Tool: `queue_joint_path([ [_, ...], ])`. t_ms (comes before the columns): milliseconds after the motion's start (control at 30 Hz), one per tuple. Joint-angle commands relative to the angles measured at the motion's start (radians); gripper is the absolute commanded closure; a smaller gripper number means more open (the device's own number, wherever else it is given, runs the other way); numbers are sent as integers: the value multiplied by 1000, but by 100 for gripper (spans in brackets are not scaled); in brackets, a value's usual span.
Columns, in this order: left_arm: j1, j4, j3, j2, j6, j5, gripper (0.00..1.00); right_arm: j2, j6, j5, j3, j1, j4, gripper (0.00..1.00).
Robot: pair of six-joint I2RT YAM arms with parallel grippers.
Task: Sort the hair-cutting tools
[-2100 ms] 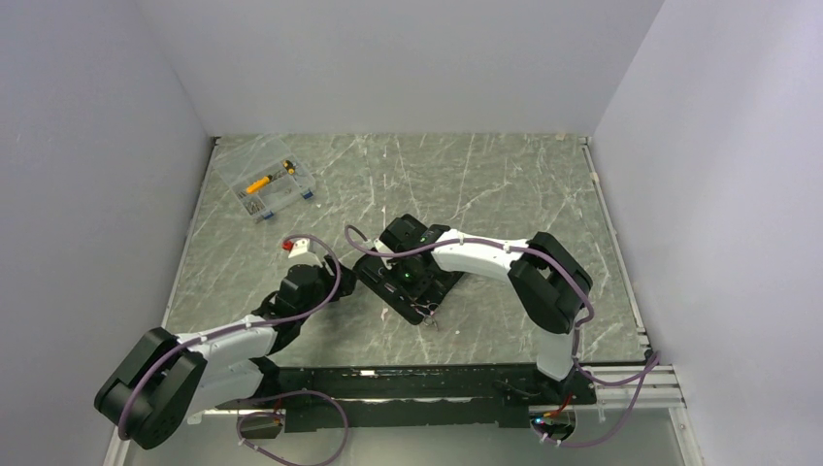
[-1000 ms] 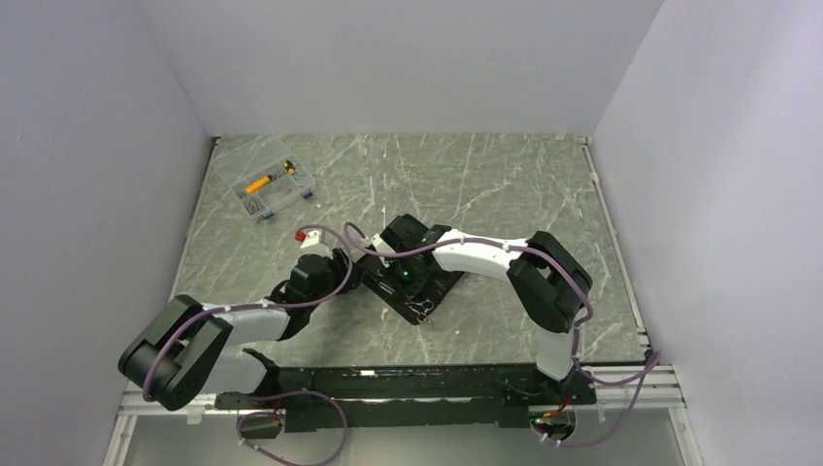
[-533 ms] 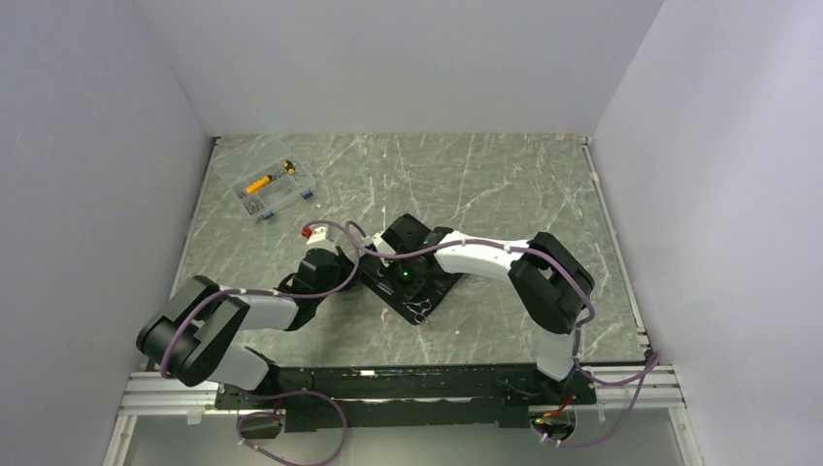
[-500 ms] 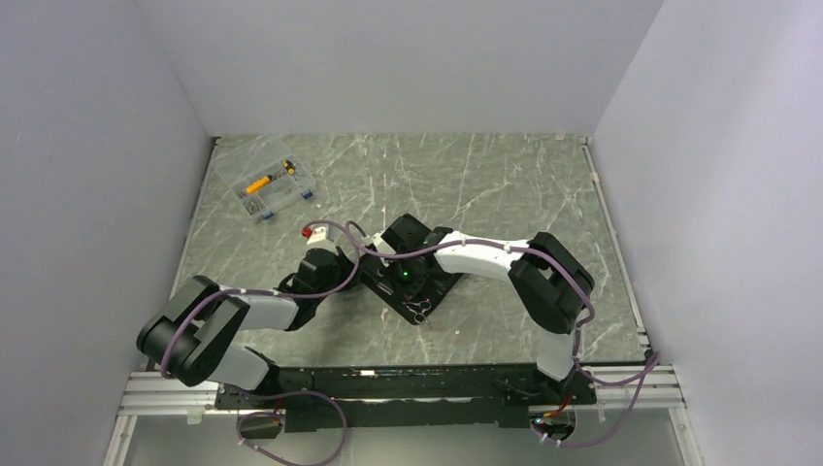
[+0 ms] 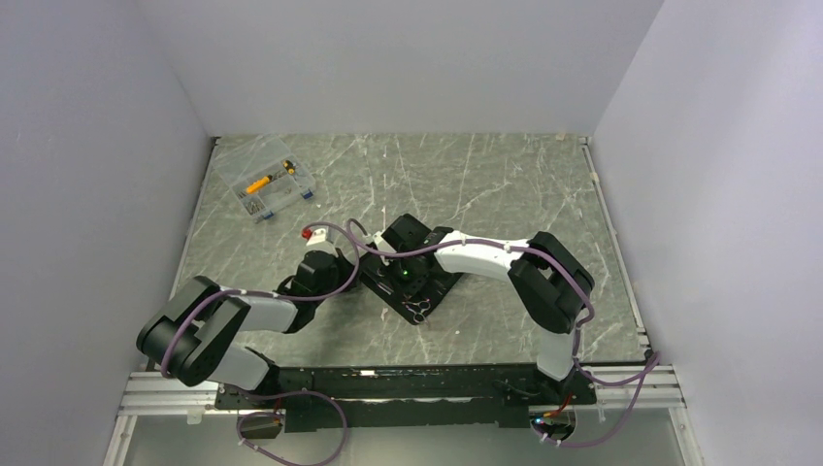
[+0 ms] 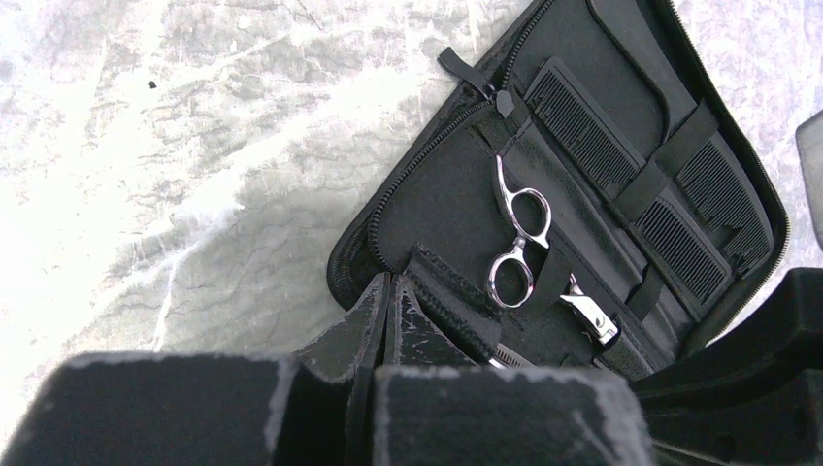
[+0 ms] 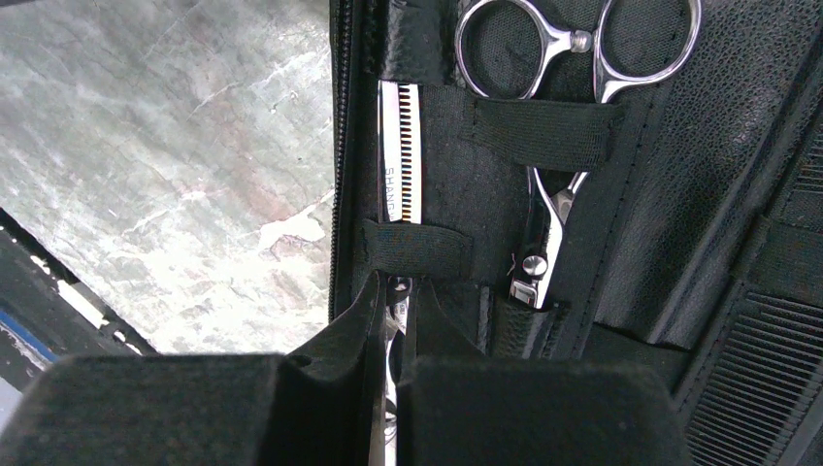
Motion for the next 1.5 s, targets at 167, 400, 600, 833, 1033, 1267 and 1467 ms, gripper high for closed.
queue_joint_path([
  [167, -7, 17, -43, -8, 23, 57, 100, 77, 9, 57, 12, -5, 120, 100],
  [400, -9, 25, -67, -18, 24, 55, 100, 54, 33, 88, -11, -6, 169, 100],
  [600, -11, 26, -80, -23, 19, 49, 100, 49, 35, 65, -16, -6, 163, 95],
  [833, -12, 19, -75, -30, 18, 41, 100, -34, 41, 38, -53, -5, 143, 74],
  [1033, -12, 15, -80, -34, 15, 38, 100, -126, 57, 25, -77, -6, 127, 67],
  [1267, -13, -3, -79, -50, 26, 33, 100, -265, 86, 31, -165, -2, 154, 61],
  [1467, -13, -6, -81, -50, 35, 43, 100, -374, 122, 108, -290, -1, 181, 61],
])
